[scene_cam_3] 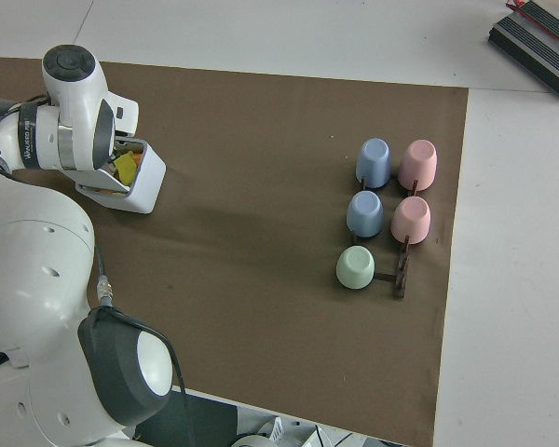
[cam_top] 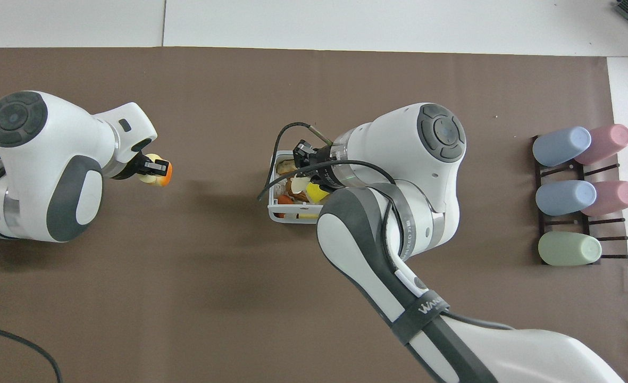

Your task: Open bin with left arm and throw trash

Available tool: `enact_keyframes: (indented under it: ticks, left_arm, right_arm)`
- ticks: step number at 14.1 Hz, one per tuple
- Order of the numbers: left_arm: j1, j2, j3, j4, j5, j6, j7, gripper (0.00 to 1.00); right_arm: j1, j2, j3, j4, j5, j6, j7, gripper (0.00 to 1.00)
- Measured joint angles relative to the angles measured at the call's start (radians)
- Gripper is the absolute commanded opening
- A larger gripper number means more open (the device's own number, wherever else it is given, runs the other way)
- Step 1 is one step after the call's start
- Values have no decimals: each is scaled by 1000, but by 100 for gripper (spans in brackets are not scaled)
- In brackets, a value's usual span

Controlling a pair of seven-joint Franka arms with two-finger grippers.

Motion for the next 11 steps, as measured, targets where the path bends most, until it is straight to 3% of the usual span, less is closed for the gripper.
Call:
enact_keyframes:
  ticks: [1, 5, 11]
  left_arm:
    - [0, -1, -4, 24, -5, -22, 0, 0]
    - [-8, 1, -20, 96, -123, -77, 0, 0]
    - [-14, 7, -40, 108, -336, -79, 0, 0]
  right_arm:
    - [1, 9, 0, 0, 8, 6, 0, 97]
    - [-1, 12, -1, 0, 11, 7, 0, 100]
    - [-1, 12, -1, 3, 10, 7, 0, 100]
